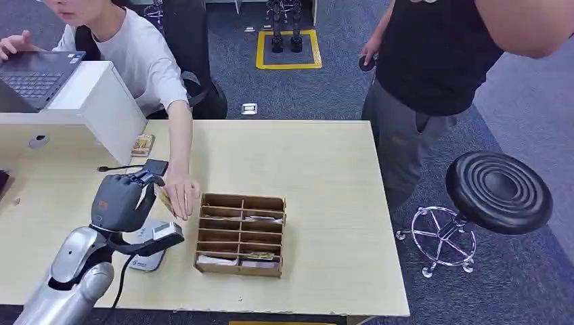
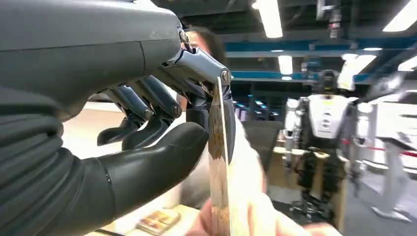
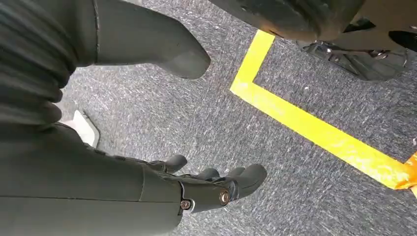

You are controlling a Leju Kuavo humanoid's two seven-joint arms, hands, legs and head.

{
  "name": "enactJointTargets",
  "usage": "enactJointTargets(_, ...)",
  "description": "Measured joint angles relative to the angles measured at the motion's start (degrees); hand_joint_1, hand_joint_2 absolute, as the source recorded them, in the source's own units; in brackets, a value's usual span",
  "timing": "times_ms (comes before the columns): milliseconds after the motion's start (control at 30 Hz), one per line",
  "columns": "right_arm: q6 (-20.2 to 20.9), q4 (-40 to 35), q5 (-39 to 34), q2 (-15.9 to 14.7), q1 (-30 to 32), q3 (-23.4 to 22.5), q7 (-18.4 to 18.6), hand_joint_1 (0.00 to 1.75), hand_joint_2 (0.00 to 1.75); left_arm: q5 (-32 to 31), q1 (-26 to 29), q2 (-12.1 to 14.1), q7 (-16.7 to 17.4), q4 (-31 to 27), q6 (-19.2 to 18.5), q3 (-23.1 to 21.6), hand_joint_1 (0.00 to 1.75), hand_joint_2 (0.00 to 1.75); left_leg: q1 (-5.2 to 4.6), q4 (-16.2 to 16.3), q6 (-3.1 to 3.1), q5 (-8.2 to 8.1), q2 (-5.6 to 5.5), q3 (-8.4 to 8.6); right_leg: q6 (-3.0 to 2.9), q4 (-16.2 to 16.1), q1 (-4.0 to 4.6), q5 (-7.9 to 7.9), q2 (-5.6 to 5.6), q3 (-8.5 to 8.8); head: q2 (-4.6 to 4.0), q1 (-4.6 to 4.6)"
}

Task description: Pass the card to the sensor for recognition and then transmit it.

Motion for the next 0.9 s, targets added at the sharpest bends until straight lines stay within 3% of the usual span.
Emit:
enactJointTargets(67,0.02,0.00,-0.09,0.00,0.05,0.00,0.02,0.00,1.75,1.53,0.00,0.46,-0.46,0.46,0.00,1.93,1.75,1.75,0.02,0.00,0.00,0.00,0.01,0.00,0.00,0.00,0.00,0.00,0.00,-0.01,0.00,0.00)
enactJointTargets(100,0.02,0.00,-0.09,0.00,0.06,0.02,0.02,0.00,1.75,1.96,0.00,0.59,-0.76,0.63,-0.06,2.68,1.41,1.75,0.02,0.00,0.00,0.00,0.00,0.00,0.00,0.00,0.01,0.00,0.00,-0.01,0.00,0.00)
enactJointTargets(433,0.02,0.00,-0.09,0.00,0.07,0.02,0.02,0.00,1.75,1.97,0.00,0.59,-0.77,0.63,-0.07,2.68,1.41,1.75,0.02,0.00,0.00,0.00,0.00,0.00,0.00,0.00,0.01,0.00,0.00,-0.01,0.00,0.00)
enactJointTargets(467,0.02,0.00,-0.09,0.00,0.07,0.02,0.02,0.00,1.75,1.97,0.00,0.59,-0.77,0.63,-0.07,2.68,0.00,1.75,0.02,0.00,0.00,0.00,0.00,0.00,0.00,0.00,0.01,0.00,0.00,-0.01,0.00,0.00)
enactJointTargets(667,-0.37,-0.02,-0.28,0.00,0.06,0.07,-0.20,0.00,1.75,2.64,0.12,0.29,-1.99,1.55,-0.11,6.06,0.00,1.75,0.04,0.00,-0.01,0.01,-0.01,-0.02,0.00,0.01,0.04,0.00,0.00,-0.01,-0.02,0.02)
enactJointTargets(767,-0.74,-0.02,-0.94,0.00,0.14,0.09,-0.17,0.00,1.75,3.34,1.22,-0.72,-0.05,2.20,2.95,11.11,0.00,1.75,0.03,0.00,-0.01,0.00,0.00,-0.06,0.00,0.01,0.04,0.00,0.00,-0.01,0.00,0.02)
enactJointTargets(800,-0.96,-0.02,-1.40,0.02,0.27,0.09,-0.18,0.00,1.75,5.95,1.96,-0.79,1.88,4.76,7.05,17.13,0.00,1.75,0.06,-0.01,-0.01,0.00,0.04,-0.07,-0.01,0.02,0.04,0.00,0.03,-0.04,-0.02,0.02)
enactJointTargets(833,-1.16,-0.02,-1.86,0.02,0.40,0.09,-0.20,0.00,1.75,13.07,2.86,-0.74,-0.51,7.56,10.40,24.18,0.00,1.75,0.11,-0.02,-0.02,0.00,0.17,-0.04,-0.05,0.04,0.08,-0.03,0.16,-0.09,0.00,-0.02)
enactJointTargets(867,-1.31,-0.02,-2.12,0.02,0.69,0.09,-0.22,0.00,1.75,16.70,4.07,-0.87,-3.48,10.05,10.93,31.84,0.00,1.75,0.13,-0.02,-0.04,0.02,-0.01,-0.13,-0.08,0.04,0.13,-0.06,-0.01,-0.13,-0.02,-0.02)
enactJointTargets(900,-1.38,-0.02,-2.14,0.02,0.64,0.09,-0.22,0.00,1.75,17.40,4.30,-1.05,-3.48,10.36,11.12,32.84,0.00,1.75,0.13,-0.03,-0.05,0.02,-0.07,-0.19,-0.09,0.05,0.13,-0.07,-0.08,-0.11,-0.02,0.02)
